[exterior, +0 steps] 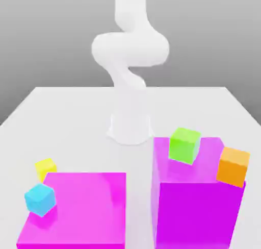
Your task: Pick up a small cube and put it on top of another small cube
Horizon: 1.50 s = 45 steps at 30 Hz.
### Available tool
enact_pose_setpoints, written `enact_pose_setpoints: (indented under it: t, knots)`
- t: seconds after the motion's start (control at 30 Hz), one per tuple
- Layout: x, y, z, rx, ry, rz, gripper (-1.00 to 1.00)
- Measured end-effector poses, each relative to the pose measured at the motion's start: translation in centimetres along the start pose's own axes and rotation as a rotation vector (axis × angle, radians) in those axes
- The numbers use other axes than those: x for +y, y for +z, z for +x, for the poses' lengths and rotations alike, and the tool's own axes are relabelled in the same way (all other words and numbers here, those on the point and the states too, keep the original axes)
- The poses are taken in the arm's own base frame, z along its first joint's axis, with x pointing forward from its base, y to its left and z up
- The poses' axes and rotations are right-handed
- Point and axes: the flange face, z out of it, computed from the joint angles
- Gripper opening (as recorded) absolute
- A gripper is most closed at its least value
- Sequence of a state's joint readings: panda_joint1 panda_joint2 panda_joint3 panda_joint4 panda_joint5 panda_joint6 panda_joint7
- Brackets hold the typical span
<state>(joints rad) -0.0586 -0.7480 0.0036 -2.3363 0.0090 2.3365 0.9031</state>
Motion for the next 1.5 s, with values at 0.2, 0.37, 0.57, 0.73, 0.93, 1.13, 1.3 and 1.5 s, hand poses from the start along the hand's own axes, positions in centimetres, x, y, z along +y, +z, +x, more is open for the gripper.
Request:
enact_pose_setpoints:
  t: [0.2, 0.37, 0.57, 0.73, 0.93, 1.13, 1.3, 1.5]
  knots:
    - [5.6, 8.8, 2.4, 0.003, 0.369, -0.148, 0.0]
    - [11.6, 14.8, 3.6, 0.028, 0.674, -0.265, 0.0]
    - [19.9, 20.6, 3.9, 0.084, 1.042, -0.402, 0.0]
    - [27.4, 24.1, 3.0, 0.152, 1.349, -0.513, 0.0]
    - [36.3, 26.7, 0.4, 0.26, 1.716, -0.643, 0.0]
    - [44.9, 27.6, -3.6, 0.407, 2.087, -0.77, 0.0]
    - [48.6, 29.7, -6.4, 0.463, 2.208, -0.818, 0.0]
    - [50.8, 32.7, -8.4, 0.463, 2.209, -0.82, -1.0]
